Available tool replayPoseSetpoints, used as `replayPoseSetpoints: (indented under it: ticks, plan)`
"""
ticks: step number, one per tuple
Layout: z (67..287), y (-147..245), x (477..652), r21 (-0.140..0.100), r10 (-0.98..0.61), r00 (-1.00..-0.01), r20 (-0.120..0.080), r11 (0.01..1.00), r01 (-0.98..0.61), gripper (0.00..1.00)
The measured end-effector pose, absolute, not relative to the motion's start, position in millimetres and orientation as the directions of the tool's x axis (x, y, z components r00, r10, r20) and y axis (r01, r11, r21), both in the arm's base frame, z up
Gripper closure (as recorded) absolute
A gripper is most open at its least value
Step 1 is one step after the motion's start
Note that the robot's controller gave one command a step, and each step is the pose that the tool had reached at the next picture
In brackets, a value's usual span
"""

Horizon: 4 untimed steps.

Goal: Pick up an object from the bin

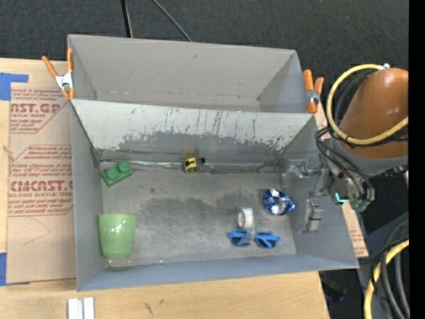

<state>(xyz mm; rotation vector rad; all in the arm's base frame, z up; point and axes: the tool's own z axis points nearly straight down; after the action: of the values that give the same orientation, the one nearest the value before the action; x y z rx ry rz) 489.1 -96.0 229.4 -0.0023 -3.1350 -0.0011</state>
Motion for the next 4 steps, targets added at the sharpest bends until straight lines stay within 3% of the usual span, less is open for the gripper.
replayPoseSetpoints:
  ticks: [1,2,3,4]
  plan:
    - [101.4,-99.2,566.1,0.000,-0.026,-1.000,0.002,1.000,-0.026,0.00]
    - [68.3,-146.4,548.0,0.000,-0.302,-0.953,0.002,0.953,-0.302,0.00]
    - [69.6,-144.6,549.4,0.000,-0.304,-0.953,-0.001,0.953,-0.304,1.00]
    - [190.5,-132.8,551.4,-0.005,-0.327,-0.945,-0.009,0.945,-0.327,1.00]
